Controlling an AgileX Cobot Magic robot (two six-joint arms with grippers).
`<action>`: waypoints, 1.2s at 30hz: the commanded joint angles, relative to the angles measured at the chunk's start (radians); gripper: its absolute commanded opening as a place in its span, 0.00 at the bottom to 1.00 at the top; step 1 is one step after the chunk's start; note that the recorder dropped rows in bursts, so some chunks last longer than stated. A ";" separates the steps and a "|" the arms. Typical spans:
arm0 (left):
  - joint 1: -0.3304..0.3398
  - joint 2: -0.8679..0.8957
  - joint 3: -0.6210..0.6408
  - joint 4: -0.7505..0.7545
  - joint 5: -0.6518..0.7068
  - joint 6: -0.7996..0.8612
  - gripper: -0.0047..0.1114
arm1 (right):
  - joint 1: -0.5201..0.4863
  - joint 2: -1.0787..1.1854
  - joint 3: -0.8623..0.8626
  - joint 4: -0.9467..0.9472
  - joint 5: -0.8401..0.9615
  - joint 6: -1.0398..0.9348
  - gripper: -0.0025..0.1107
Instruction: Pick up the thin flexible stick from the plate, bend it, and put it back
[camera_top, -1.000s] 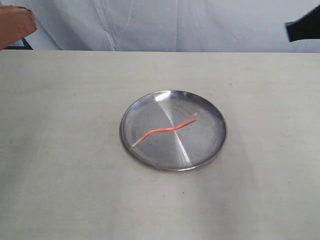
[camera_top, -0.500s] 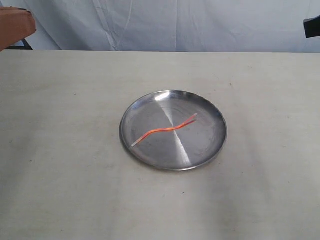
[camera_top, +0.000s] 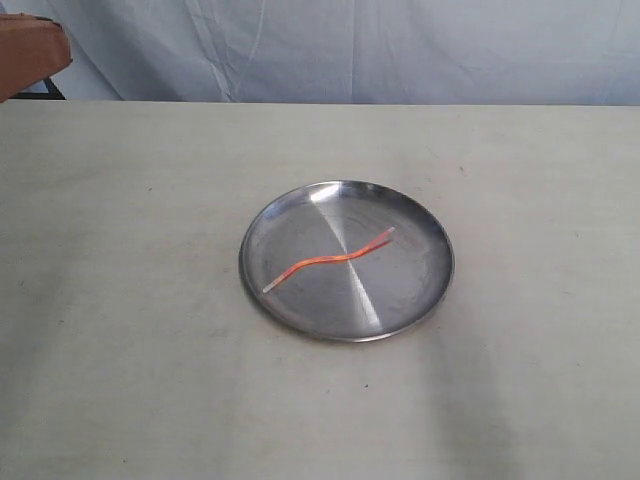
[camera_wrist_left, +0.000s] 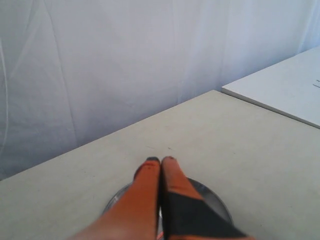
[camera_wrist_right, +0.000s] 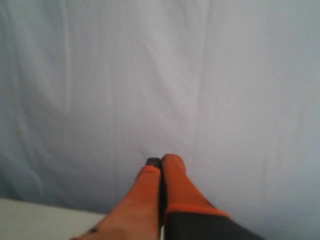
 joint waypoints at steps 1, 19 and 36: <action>0.001 -0.005 0.006 -0.005 -0.004 -0.002 0.04 | -0.233 -0.208 0.055 -0.014 0.418 -0.032 0.01; 0.001 -0.005 0.006 -0.005 -0.004 -0.002 0.04 | -0.434 -0.459 0.464 -1.164 0.732 1.215 0.01; 0.001 -0.005 0.006 0.017 -0.004 -0.002 0.04 | -0.436 -0.819 0.799 -1.679 0.872 1.996 0.01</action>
